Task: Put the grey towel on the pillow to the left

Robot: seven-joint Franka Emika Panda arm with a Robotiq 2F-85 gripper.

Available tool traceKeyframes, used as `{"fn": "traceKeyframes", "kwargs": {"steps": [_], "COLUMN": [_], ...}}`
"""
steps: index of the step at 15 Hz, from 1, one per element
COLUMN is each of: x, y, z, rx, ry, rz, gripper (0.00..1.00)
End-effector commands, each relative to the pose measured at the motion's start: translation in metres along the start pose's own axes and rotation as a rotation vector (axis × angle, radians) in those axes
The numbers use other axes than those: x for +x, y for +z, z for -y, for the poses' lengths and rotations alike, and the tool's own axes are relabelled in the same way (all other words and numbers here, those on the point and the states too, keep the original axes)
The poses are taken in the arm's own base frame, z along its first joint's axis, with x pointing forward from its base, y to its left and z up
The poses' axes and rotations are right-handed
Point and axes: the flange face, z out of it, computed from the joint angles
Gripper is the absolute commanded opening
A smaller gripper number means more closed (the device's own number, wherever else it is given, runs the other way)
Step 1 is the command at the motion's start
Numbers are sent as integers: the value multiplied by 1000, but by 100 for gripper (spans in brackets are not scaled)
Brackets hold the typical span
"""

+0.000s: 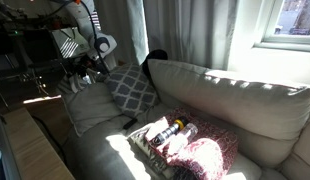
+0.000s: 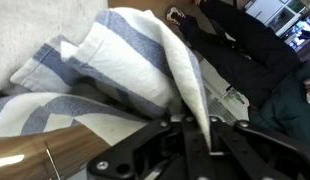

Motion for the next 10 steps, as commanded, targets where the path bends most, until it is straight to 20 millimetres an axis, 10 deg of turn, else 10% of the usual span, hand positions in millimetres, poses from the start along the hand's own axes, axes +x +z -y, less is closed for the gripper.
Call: {"fn": "traceKeyframes", "kwargs": {"steps": [1, 10], "x": [1, 83], "y": [5, -37], "z": [-11, -11], "rx": [13, -131], "ry": [57, -82], "rz": [73, -117], "gripper": [1, 1]}}
